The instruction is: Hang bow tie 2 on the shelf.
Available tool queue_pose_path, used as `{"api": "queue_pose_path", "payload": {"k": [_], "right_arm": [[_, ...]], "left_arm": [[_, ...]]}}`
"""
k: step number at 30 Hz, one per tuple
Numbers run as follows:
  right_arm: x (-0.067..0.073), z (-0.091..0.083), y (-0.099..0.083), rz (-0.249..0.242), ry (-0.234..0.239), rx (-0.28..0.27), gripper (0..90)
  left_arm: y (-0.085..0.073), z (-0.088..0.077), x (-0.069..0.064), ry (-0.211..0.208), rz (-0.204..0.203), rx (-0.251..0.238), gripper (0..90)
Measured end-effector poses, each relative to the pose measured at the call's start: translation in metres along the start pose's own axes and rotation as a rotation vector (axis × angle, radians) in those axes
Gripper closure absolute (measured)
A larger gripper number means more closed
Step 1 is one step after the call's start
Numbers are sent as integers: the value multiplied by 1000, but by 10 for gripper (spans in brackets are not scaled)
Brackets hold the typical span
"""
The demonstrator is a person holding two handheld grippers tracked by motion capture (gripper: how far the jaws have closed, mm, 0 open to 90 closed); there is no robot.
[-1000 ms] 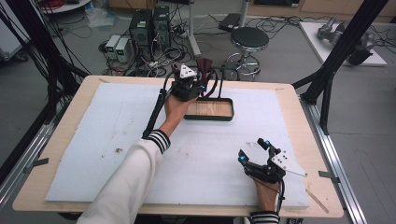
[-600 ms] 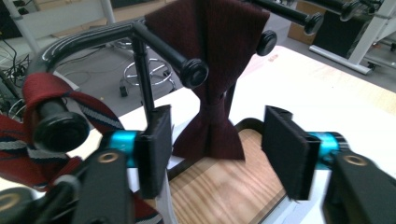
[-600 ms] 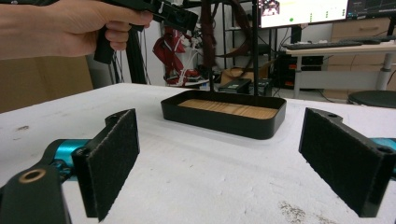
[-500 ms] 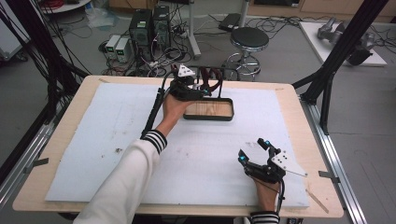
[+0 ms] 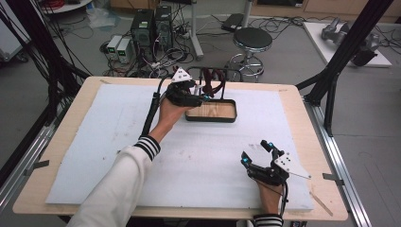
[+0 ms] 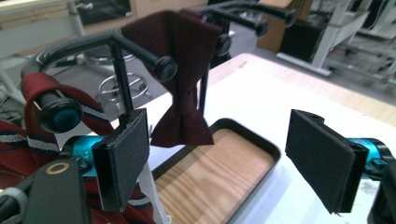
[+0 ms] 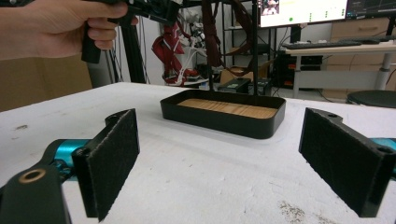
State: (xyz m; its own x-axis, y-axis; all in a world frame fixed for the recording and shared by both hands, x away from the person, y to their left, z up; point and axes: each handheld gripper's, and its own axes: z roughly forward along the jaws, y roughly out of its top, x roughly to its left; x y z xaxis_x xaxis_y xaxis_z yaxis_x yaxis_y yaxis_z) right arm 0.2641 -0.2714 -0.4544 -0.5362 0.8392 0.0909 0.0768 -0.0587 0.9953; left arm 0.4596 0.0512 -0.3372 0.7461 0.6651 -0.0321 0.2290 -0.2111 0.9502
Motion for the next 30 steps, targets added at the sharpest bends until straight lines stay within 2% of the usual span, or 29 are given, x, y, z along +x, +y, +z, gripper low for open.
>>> {"api": "queue_pose_path", "payload": {"k": [1,9,15,20,30], "right_arm": [[0,0,0,-1,0,0,115],[0,0,0,-3,-2,-1,115],[1,0,0,0,0,2,115],[1,0,0,-12,2,-1,115],[1,-1,0,-13,4,-2,115]], "left_arm": [[0,-1,0,-14,-10,-10,218],[-2,-17,-5,-51,39,-8,188],[-6,-33,-5,-77,55,-37,188],[-11,-58,-1,-92,78,-68,190],[-23,-116,7,-102,81,-145,188]]}}
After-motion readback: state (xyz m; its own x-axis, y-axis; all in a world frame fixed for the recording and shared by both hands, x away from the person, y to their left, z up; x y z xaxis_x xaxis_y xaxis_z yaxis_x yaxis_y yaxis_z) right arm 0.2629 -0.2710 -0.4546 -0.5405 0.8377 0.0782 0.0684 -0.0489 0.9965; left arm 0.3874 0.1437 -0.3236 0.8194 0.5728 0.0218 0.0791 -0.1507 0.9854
